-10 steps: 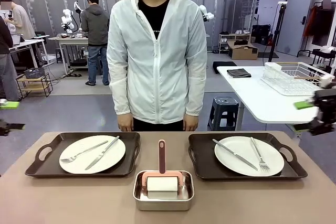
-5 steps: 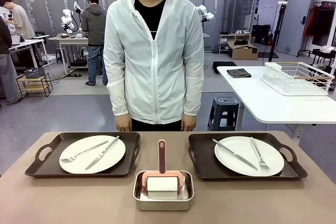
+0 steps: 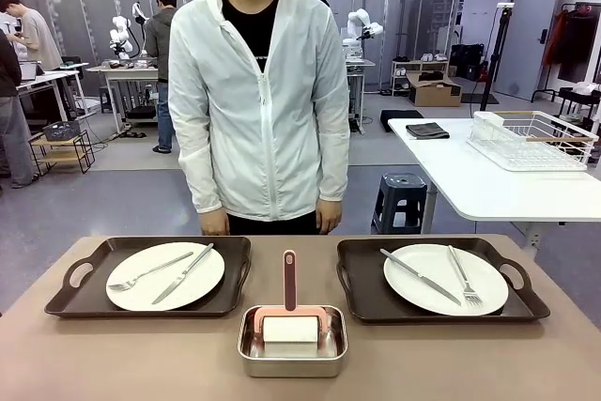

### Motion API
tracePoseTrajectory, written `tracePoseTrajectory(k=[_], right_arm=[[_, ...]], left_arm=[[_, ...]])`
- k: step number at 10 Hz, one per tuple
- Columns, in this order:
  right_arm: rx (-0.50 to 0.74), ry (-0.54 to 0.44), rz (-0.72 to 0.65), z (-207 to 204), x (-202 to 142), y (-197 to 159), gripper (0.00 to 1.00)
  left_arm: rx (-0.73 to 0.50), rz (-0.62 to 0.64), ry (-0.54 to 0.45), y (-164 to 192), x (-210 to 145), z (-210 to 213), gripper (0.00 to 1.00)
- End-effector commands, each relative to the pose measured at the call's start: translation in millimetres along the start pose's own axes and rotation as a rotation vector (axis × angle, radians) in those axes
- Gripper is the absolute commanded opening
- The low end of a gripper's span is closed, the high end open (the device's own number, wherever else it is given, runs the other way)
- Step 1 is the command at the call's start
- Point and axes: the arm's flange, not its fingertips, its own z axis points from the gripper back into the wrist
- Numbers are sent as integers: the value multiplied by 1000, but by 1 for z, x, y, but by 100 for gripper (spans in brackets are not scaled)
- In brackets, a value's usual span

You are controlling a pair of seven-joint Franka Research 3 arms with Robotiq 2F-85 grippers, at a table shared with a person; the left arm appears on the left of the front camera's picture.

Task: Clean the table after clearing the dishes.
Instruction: When the left (or right) Handle tray is removed, use the left hand (or right hand) to clean the left (or right) side of the table with the Lint Roller.

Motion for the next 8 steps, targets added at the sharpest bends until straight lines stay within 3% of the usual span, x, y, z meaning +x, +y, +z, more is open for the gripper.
tracePoseTrajectory(k=[1,8], right_arm=[[2,-12,-1,6,-3,0,100],[2,-12,-1,6,-3,0,100]], left_arm=[[-16,13,4,5,0,-3,100],[-16,13,4,5,0,-3,100]])
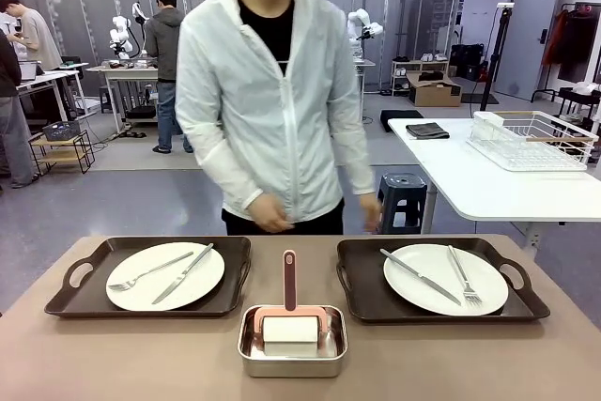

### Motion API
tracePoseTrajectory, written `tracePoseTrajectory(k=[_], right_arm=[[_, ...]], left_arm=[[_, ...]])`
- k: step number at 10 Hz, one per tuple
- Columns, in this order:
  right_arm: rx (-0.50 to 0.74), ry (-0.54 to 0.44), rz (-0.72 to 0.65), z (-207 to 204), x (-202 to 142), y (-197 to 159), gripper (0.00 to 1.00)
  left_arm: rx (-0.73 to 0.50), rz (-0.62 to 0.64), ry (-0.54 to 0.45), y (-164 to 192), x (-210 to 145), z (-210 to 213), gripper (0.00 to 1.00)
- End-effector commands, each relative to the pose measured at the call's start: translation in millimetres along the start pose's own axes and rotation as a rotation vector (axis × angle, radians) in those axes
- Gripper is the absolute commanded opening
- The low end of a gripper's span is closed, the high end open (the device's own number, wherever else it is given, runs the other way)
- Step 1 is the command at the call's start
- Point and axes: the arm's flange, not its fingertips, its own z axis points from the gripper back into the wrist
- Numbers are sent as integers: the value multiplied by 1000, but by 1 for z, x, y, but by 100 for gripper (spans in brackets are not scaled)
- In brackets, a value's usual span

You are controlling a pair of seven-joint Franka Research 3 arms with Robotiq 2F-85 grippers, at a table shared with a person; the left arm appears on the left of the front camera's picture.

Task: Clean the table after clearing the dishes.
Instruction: When the left (or right) Handle tray is removed, use the left hand (or right hand) to clean the left (or right) side of the table with the Lint Roller.

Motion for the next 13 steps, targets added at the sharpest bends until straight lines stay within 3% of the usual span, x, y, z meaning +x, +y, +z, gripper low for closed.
tracePoseTrajectory(k=[1,13], right_arm=[[3,-3,4,2,-1,2,100],[3,-3,4,2,-1,2,100]], left_arm=[[-13,-3,-6,-2,0,2,100],[-13,-3,-6,-2,0,2,100]])
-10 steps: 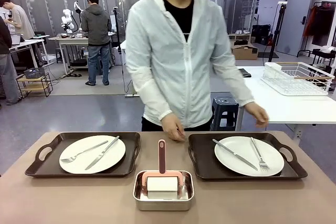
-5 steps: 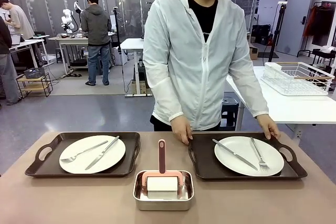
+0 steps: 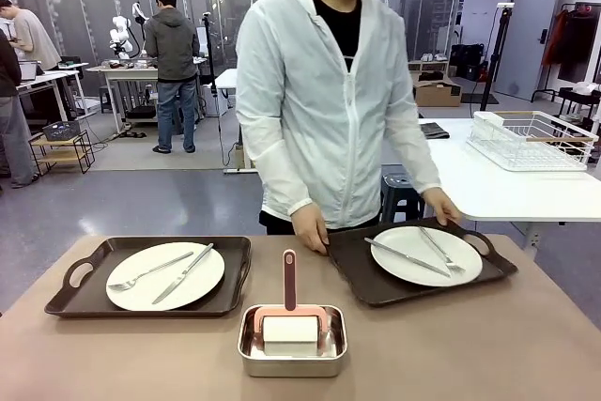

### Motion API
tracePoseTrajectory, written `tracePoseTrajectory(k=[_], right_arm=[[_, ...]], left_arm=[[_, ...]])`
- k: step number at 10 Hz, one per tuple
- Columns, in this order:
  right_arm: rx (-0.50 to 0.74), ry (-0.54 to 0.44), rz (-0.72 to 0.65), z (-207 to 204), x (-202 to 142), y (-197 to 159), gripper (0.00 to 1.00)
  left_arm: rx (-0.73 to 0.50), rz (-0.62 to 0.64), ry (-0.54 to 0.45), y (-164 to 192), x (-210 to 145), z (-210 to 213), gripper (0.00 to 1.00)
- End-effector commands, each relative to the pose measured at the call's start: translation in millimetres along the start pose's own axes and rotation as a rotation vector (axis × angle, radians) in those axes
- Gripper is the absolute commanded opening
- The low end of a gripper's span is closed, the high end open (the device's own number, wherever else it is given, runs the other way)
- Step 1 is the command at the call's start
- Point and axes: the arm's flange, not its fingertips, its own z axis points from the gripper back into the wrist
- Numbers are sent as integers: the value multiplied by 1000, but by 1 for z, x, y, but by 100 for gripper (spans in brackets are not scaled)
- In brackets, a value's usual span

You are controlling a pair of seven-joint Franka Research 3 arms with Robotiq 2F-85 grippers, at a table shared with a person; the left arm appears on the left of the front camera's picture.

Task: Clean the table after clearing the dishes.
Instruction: When the left (or right) Handle tray is removed, use the left hand (or right hand) to clean the left (or right) side of the table with the Lint Roller.

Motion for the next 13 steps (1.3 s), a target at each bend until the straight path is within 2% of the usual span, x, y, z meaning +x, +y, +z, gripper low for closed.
tracePoseTrajectory(k=[1,11,13], right_arm=[[3,-3,4,2,-1,2,100],[0,0,0,0,0,0,100],[-97,151,203,-35,7,37,100]], left_arm=[[-13,-3,-6,-2,0,2,100],[-13,-3,-6,-2,0,2,100],[-13,-3,-6,-2,0,2,100]])
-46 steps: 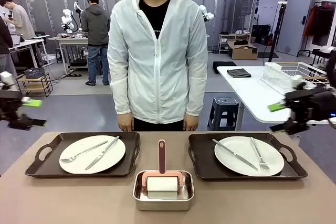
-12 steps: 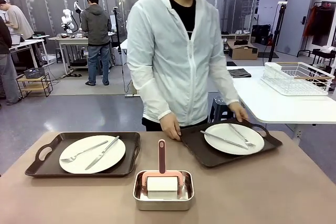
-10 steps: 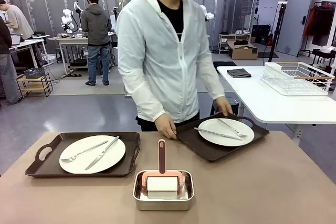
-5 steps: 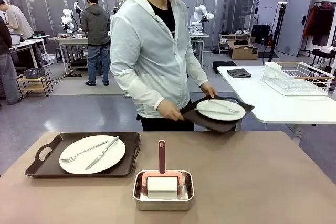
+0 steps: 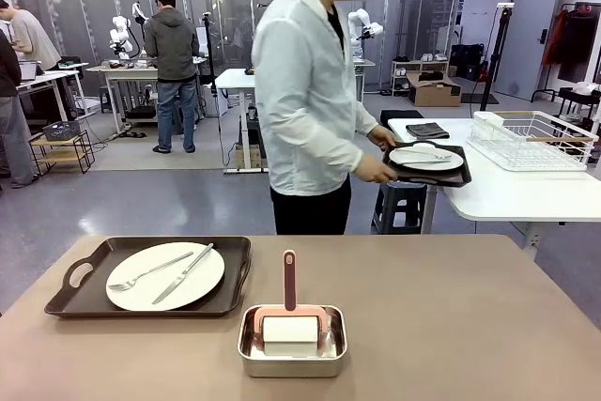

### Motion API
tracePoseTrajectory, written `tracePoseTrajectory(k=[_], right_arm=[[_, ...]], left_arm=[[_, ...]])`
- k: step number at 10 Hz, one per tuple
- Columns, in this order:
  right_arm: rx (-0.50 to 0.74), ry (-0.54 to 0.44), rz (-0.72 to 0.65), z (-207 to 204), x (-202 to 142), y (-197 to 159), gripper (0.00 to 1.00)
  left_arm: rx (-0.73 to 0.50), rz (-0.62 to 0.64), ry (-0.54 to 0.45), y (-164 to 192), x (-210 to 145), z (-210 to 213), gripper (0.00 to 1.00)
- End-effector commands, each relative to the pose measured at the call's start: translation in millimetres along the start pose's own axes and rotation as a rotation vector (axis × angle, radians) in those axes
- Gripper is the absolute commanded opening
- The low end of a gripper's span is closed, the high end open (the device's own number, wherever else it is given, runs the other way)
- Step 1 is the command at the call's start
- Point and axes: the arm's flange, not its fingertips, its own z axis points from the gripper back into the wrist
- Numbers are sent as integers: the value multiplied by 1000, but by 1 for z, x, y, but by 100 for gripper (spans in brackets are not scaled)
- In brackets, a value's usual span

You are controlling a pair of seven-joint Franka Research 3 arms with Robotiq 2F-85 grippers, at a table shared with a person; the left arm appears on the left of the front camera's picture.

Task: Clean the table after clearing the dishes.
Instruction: When the left (or right) Handle tray is removed, use the left hand (or right hand) to clean the left (or right) side of the table with the Lint Roller.

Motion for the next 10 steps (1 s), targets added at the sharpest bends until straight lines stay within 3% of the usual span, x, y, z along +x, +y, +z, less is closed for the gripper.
tracePoseTrajectory(k=[1,6,10], right_arm=[[-107,186,228,-53,14,54,100],[-262,627,708,-249,10,165,100],[-311,889,922,-382,-21,184,100]], left_arm=[[-13,-3,-6,-2,0,2,100],[-13,-3,-6,-2,0,2,100],[-13,-3,-6,-2,0,2,100]])
